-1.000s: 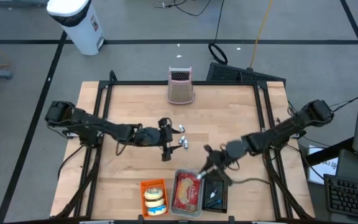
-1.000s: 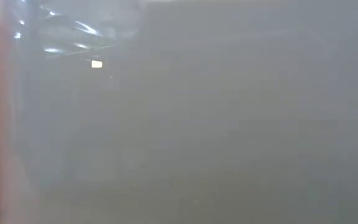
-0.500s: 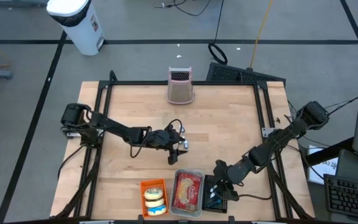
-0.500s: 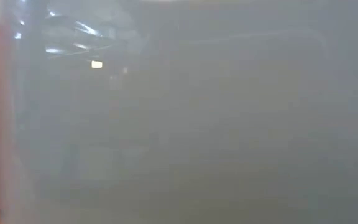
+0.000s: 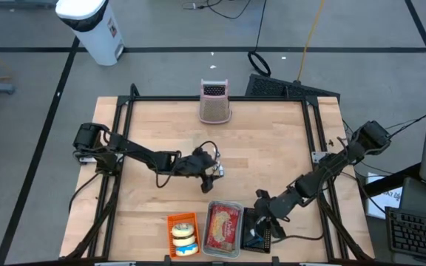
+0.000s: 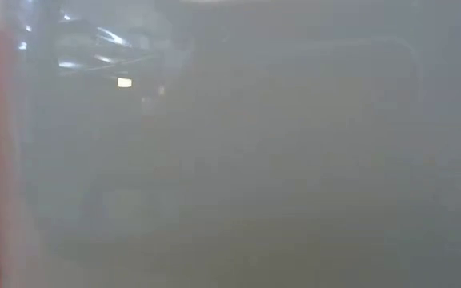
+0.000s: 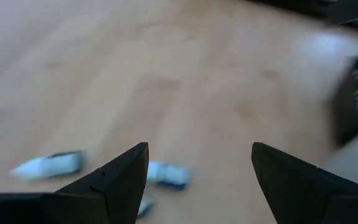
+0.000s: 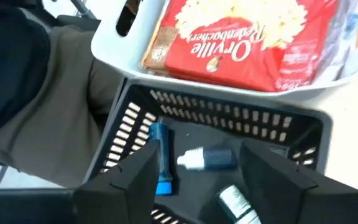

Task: Pick & Place Food Item
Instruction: Put the brown food coloring bottle into the black bin

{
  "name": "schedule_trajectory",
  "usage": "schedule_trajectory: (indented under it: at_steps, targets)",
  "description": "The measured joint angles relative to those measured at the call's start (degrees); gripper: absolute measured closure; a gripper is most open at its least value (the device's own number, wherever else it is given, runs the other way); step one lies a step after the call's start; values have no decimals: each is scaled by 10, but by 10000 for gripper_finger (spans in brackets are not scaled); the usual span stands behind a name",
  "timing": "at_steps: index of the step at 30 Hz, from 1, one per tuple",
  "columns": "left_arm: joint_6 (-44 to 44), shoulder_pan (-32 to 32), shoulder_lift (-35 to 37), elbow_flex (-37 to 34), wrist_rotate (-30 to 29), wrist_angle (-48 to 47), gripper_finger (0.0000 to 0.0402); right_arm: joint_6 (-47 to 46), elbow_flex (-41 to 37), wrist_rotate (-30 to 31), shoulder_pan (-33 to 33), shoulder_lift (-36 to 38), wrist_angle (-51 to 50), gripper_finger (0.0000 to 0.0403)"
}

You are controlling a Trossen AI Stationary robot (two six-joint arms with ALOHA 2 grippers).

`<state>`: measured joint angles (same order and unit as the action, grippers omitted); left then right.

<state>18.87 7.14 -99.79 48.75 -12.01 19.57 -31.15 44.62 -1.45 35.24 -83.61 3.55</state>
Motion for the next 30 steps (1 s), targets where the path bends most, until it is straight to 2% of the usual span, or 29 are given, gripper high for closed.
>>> schedule_trajectory:
  at_steps: [3,5,11,19,30]
  targets:
    - [6,-1,0,0,-69,-40,117,3,0,1,-5,0,0,184]
    - [23,-7,0,0,-87,-68,117,4,0,0,-9,0,0,185]
    - [70,-23,-18,-1,-86,-104,117,8,0,-2,-23,0,0,194]
    - [72,-22,-81,0,-48,-49,117,21,0,-3,-47,4,-9,191]
    - [19,-26,-98,0,-109,-38,118,34,0,-3,-69,6,-18,196]
